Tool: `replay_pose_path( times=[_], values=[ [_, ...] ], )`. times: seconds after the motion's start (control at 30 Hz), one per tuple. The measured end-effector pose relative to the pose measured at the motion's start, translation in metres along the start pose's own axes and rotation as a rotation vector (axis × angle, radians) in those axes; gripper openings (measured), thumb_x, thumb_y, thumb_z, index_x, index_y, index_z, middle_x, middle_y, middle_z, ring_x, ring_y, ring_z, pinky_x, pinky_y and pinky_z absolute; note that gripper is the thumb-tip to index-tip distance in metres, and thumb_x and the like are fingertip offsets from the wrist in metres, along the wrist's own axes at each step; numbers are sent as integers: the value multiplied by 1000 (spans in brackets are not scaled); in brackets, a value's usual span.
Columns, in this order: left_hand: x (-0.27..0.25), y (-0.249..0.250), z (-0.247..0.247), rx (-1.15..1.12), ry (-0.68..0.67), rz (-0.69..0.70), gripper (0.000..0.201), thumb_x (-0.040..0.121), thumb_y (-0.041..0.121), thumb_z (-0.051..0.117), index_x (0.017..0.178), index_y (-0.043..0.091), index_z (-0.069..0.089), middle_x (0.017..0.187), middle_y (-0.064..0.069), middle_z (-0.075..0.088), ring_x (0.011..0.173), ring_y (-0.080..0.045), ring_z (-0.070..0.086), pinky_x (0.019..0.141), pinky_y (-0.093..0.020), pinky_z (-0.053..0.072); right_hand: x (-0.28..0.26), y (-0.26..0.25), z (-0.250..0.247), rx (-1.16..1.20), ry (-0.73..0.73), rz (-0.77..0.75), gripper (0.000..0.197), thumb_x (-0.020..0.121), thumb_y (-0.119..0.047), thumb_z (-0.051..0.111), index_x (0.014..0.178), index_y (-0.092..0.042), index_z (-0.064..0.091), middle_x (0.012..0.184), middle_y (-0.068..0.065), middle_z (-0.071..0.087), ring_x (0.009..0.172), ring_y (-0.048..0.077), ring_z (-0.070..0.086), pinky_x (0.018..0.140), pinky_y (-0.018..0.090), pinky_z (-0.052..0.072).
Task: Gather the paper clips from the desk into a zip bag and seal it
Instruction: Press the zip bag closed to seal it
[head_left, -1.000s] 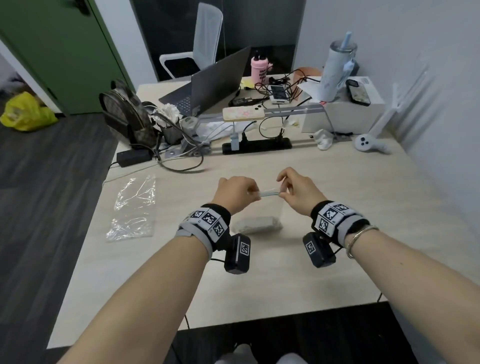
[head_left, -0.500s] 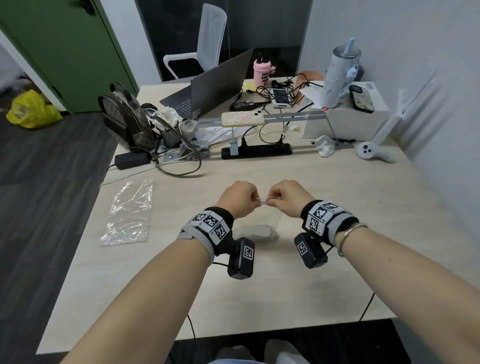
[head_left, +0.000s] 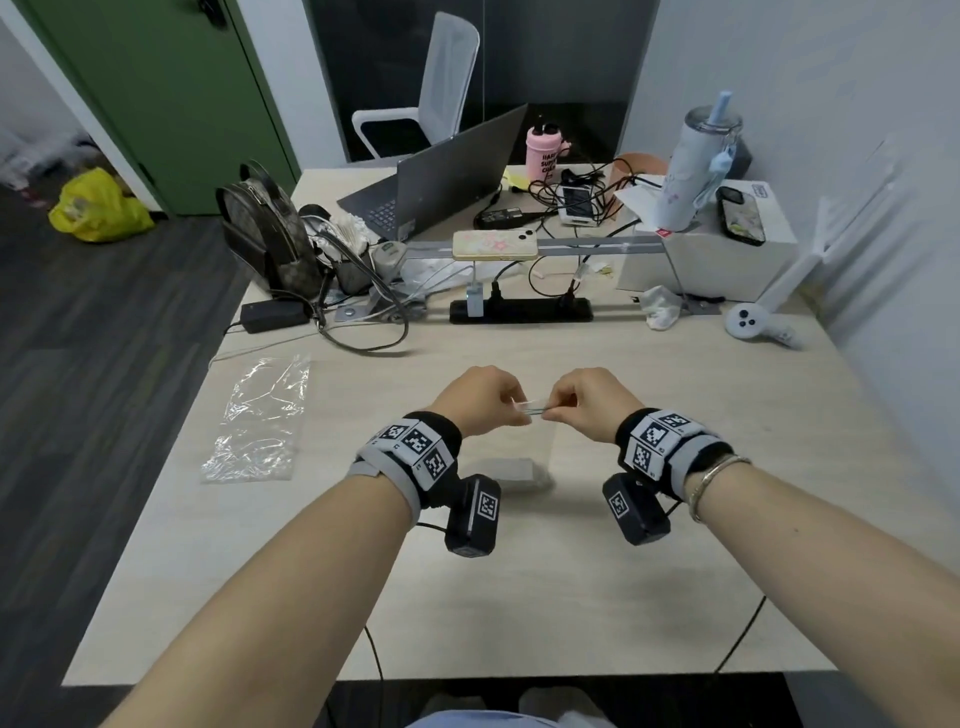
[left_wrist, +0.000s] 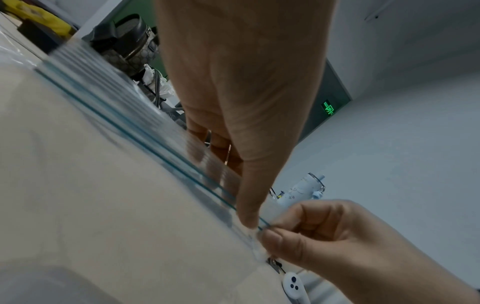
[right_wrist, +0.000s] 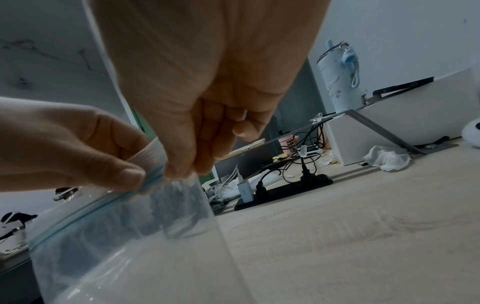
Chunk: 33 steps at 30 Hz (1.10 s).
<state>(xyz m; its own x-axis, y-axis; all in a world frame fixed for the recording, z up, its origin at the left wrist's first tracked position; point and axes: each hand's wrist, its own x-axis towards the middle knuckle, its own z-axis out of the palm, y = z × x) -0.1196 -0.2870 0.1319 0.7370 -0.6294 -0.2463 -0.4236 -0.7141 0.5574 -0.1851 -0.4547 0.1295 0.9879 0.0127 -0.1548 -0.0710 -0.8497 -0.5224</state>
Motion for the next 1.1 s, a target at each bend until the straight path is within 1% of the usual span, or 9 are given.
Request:
replay_pose_path(
  times=[0.07,0.27,0.43,0.63,0.73,0.8,0.87,0.97,1.1],
  values=[
    [2,5,3,0,10,6,16,80,25,70,89,12,71,89,-5,69,76,-16,56,63,-24,42,-1,0,1,9,-8,-8,12,82,-22,68,83,-10,73,75,-3,59,75,14,52,70,24,39],
    [3,12,11,101,10,74,11,82,20,67,84,9,69,86,-6,68,77,-20,59,69,-28,45,-5,1,0,-48,-33,-33,14,82,-29,68,89,-19,72,80,-11,60,72,8,48,69,23,34],
    [2,12,7,108,16,98,15,84,22,66,89,8,69,90,-7,69,85,-23,61,75,-32,49,-3,-3,1,-25,6,-39,14,82,-25,68,88,-14,74,86,0,69,77,12,52,70,23,37],
    [-4,-6,-8,143,-7,36,12,84,20,64,88,10,70,86,-4,66,78,-18,56,68,-26,41,0,1,2,-67,16,-16,12,83,-24,67,84,-14,73,76,-4,60,76,13,50,69,24,35],
    [-6,-13,-10,184,6,27,12,85,20,63,85,9,68,84,-5,63,74,-18,52,67,-27,40,-2,5,0,-72,24,14,11,83,-26,66,83,-16,72,73,-7,57,76,14,51,69,25,36],
    [-6,-12,-7,205,8,36,10,86,18,61,85,9,67,89,-7,64,75,-21,52,68,-28,42,-2,2,1,-136,28,13,12,84,-30,64,85,-19,71,78,-6,61,82,16,53,75,29,38],
    [-5,-11,-5,211,15,46,9,86,17,61,83,10,66,90,-7,64,78,-23,55,68,-28,43,-3,-1,0,-239,33,6,15,84,-37,62,92,-26,68,89,-9,65,94,16,50,86,34,35],
    [-6,-13,-4,199,5,70,9,85,19,62,83,11,66,89,-7,65,81,-24,57,69,-29,44,-2,-6,4,-258,9,-12,30,80,-46,64,107,-33,65,97,-12,64,102,14,44,89,33,29],
    [-8,-11,-3,178,-5,117,15,85,22,63,89,9,69,88,-8,68,83,-23,59,72,-31,46,5,-22,14,-212,8,-57,18,85,-37,63,92,-23,71,93,-5,68,98,16,49,85,31,28]
  ],
)
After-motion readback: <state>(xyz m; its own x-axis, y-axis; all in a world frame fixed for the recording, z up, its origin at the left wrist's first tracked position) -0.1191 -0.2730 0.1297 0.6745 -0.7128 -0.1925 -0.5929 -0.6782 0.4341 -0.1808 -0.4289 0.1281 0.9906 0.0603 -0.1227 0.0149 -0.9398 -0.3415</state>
